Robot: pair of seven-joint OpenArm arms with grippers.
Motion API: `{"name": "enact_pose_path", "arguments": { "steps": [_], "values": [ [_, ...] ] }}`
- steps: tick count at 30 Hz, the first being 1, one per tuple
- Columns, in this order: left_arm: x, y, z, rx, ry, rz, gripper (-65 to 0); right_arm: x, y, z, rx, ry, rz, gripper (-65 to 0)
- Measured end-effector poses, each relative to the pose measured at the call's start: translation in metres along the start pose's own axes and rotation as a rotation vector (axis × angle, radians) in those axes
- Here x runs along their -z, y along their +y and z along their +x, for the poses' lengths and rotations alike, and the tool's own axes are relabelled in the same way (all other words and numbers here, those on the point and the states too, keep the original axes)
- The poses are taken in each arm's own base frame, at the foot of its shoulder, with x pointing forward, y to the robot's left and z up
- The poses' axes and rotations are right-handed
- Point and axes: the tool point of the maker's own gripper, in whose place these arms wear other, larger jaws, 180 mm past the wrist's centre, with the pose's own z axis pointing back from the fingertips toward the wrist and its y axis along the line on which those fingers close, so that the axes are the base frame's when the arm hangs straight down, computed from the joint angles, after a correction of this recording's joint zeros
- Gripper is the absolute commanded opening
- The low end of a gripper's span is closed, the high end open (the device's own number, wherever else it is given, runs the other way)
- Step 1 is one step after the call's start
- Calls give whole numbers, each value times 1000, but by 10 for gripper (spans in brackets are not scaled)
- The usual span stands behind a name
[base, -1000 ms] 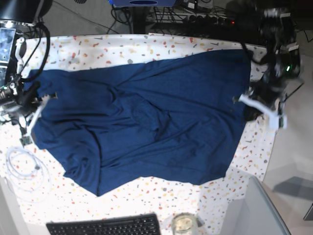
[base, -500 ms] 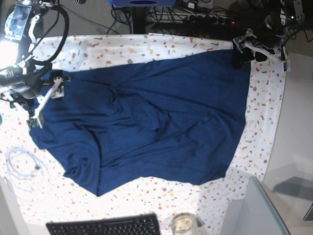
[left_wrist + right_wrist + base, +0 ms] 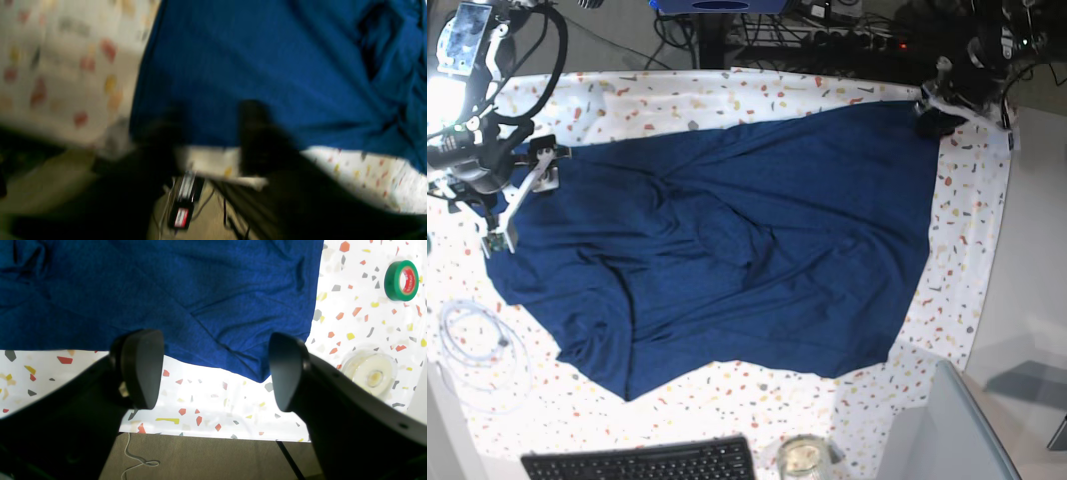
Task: Layout the t-shirt on the table in an organized manner, then fold the t-shirt properly
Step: 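Drag the shirt corner with the left gripper back toward the cloth edge, then release the corner and lower the left gripper onto the shirt body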
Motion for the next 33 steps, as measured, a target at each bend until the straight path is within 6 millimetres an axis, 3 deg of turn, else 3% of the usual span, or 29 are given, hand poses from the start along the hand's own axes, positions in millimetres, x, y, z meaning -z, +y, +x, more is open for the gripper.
{"name": "enact_pose_path", "arguments": {
  "steps": [4,6,9,12,18,23,25,30,33],
  "values": [
    [19,-22,41,5,-90,-61,-650,0,0,0,-1,0,1,-189],
    [25,-29,48,30,-94,-75,-650,0,0,0,0,-1,2,-189],
    [40,-14,40,94,-38,55,-627,0,1,0,0,0,2,-189],
    [55,-9,39,218,-5,144,-490,0,1,-2,0,3,3,-189],
    [78,-40,43,564,29,188,-392,0,2,-4,0,8,5,-189],
    [91,-67,34,789,90,194,-209,5,3,-11,4,32,15,-189],
    [96,-74,29,890,171,204,-194,5,3,-11,3,35,14,-189],
    [104,-101,51,1210,195,162,-194,5,4,-11,5,33,16,-189],
    [107,-110,44,1378,243,115,-194,5,4,-11,5,34,16,-189]
  ]
}}
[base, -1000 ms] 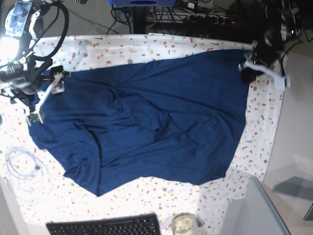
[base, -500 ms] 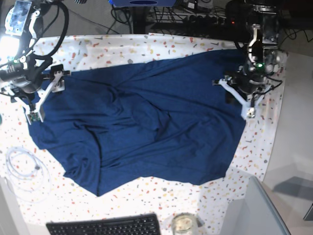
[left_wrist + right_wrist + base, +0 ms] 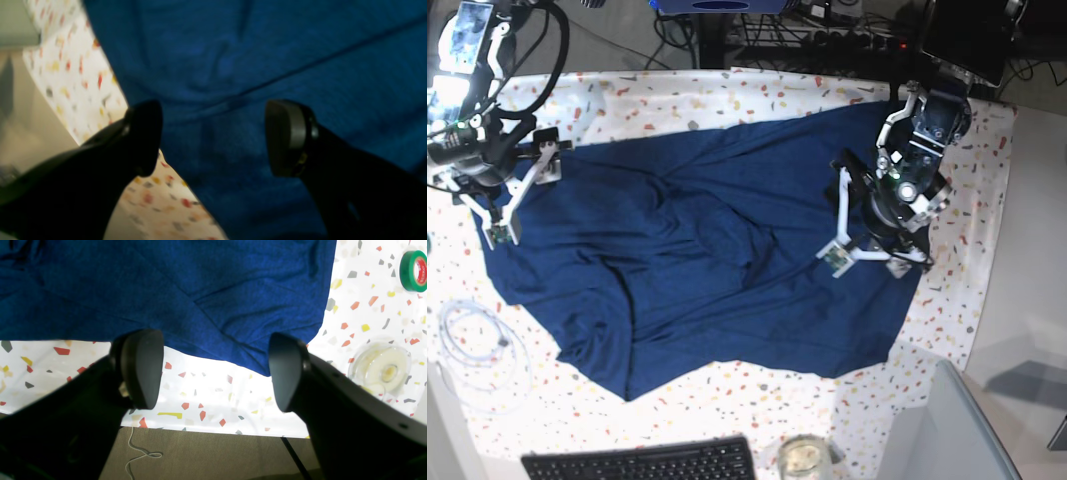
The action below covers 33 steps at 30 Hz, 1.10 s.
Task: Layout the t-shirt on the table in an organized manner, then fold the t-shirt properly
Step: 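Release the corner and lower the left gripper onto the shirt body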
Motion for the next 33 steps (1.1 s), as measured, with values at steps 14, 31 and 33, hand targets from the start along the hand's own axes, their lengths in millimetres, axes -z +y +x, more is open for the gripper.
{"name": "enact_pose_path", "arguments": {
  "steps": [14,31,33],
  "values": [
    [30,-13,-21,402,161,-150,-375,0,-2,0,5,-1,-4,-189],
    [40,-11,-17,312,143,-222,-461,1,-2,5,3,-9,-2,-189],
    [39,-10,-16,312,142,-220,-461,1,-2,6,4,-11,-1,-189]
  ]
}}
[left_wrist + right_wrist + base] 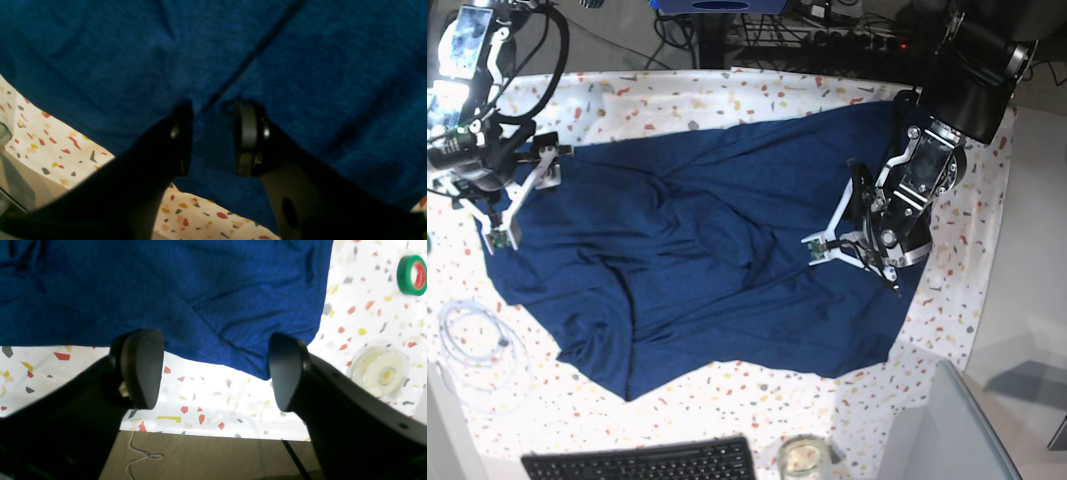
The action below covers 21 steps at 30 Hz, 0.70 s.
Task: Layout the t-shirt on the table in an organized manner, then fold the t-shirt properly
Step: 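Release the corner and lower the left gripper onto the shirt body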
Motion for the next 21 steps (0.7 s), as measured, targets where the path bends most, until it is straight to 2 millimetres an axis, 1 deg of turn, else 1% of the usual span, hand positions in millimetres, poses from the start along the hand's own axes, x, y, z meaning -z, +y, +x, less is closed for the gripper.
{"name": "enact_pose_path", "arguments": {
  "steps": [2,5,7,9,12,13,19,21],
  "values": [
    [1,-1,-1,-1,2,-3,-462,0,0,2,1,-5,0,-189],
    [8,-5,-3,-14,24,-30,-462,2,0,0,2,5,3,-189],
    [12,-4,-2,-23,33,-39,-467,2,0,0,2,5,4,-189],
    [12,-4,0,-26,32,-41,-513,2,0,0,2,5,3,-189],
    [13,-6,2,-26,25,-47,-634,2,0,-1,2,5,4,-189],
    [13,-7,3,-26,25,-47,-650,2,0,0,2,5,3,-189],
    [12,-1,7,-19,25,-33,-650,2,0,0,2,4,3,-189],
    [8,1,10,-13,18,-19,-650,2,0,0,2,5,3,-189]
  ]
}}
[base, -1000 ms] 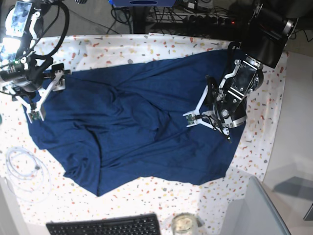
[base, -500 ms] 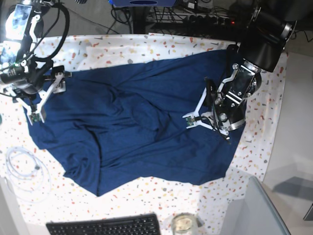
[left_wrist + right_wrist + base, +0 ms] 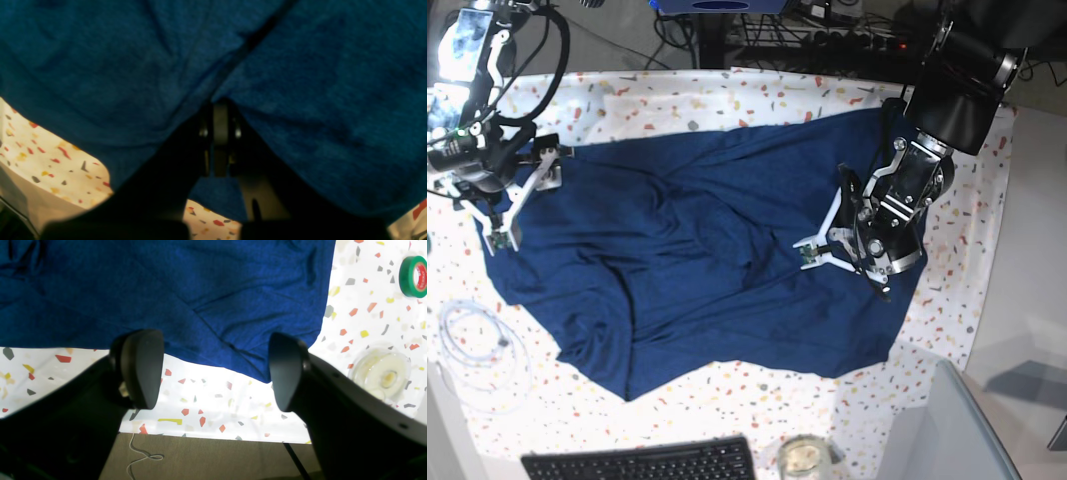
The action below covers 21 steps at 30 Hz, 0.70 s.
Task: Layout the t-shirt on the table in an organized manner, then fold the t-shirt properly
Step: 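Release the corner and lower the left gripper onto the shirt body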
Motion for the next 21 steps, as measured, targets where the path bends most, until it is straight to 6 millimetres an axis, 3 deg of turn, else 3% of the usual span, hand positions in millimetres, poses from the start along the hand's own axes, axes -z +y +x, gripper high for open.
{"name": "enact_pose_path", "arguments": {
  "steps": [4,11,21],
  "values": [
    [-17,14,18,17,-53,57,-650,0,0,0,-1,0,0,-189],
    [-31,26,23,28,-46,106,-650,0,1,0,-2,0,1,-189],
    [-34,44,28,16,-51,122,-650,21,8,-23,18,89,42,-189]
  ]
}}
